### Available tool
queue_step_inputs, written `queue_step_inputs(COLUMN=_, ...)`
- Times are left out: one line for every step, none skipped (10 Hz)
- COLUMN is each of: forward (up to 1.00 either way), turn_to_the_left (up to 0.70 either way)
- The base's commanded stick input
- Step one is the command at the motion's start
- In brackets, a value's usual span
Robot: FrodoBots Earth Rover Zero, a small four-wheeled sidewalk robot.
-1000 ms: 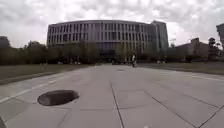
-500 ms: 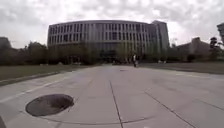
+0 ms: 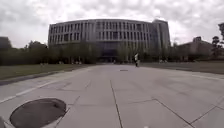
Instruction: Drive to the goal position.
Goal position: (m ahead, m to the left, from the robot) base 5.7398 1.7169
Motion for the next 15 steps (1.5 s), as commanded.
queue_step_inputs(forward=0.7, turn_to_the_left=0.0)
queue_step_inputs(forward=0.7, turn_to_the_left=0.0)
queue_step_inputs(forward=0.7, turn_to_the_left=0.0)
queue_step_inputs(forward=0.7, turn_to_the_left=0.0)
queue_step_inputs(forward=0.7, turn_to_the_left=0.0)
queue_step_inputs(forward=0.7, turn_to_the_left=0.02)
queue_step_inputs(forward=0.7, turn_to_the_left=0.08)
queue_step_inputs(forward=0.7, turn_to_the_left=0.14)
queue_step_inputs(forward=0.7, turn_to_the_left=0.14)
queue_step_inputs(forward=0.7, turn_to_the_left=0.14)
queue_step_inputs(forward=0.7, turn_to_the_left=0.14)
queue_step_inputs(forward=0.7, turn_to_the_left=0.14)
queue_step_inputs(forward=0.7, turn_to_the_left=0.14)
queue_step_inputs(forward=0.7, turn_to_the_left=0.14)
queue_step_inputs(forward=0.7, turn_to_the_left=0.14)
